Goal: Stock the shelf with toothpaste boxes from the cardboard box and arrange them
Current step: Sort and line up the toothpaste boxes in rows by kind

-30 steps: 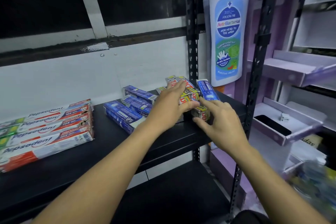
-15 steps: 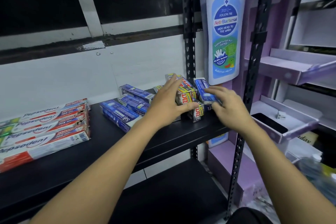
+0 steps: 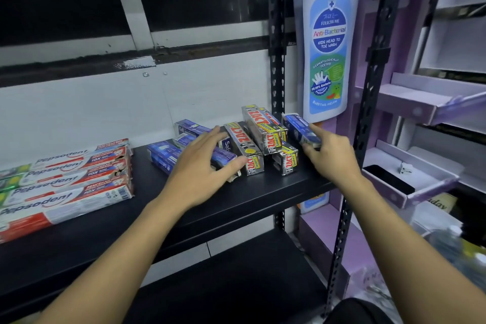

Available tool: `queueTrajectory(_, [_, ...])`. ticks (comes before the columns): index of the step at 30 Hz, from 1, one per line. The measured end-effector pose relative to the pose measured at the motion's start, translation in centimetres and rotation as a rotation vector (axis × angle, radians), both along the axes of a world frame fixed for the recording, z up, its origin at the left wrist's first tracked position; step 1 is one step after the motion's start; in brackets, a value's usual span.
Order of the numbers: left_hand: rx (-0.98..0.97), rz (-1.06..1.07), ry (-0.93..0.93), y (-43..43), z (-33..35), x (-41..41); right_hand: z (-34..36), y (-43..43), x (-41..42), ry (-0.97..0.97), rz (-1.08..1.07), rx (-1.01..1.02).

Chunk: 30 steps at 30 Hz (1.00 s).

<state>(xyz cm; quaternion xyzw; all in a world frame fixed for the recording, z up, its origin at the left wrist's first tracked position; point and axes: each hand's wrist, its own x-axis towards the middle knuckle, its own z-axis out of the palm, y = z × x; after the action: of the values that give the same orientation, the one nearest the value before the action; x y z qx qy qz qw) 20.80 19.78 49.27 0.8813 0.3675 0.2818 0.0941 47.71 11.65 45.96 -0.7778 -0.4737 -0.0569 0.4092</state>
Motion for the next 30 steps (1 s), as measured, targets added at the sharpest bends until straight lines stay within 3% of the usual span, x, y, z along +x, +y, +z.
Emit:
queueTrajectory(7, [0.066,-0.026,0.182,1.9,-2.7,-2.5,1.4,-0.4,-0.6,0.286,-0.035,0.275])
queueTrajectory(16, [0.093,-0.082,0.176,3.6,-2.7,-4.6,5.9,-0.4,-4.2,0.336,0.141,0.508])
queueTrajectory(25, [0.12,-0.05,0.103,3.7,-3.4,-5.3,6.5,-0.3,-11.9,0.068,0.232,0.502])
queueTrajectory(30, [0.125,-0.051,0.088,3.6,-3.6,-5.5,4.2,0.9,-14.4,-0.228,0.187,0.474])
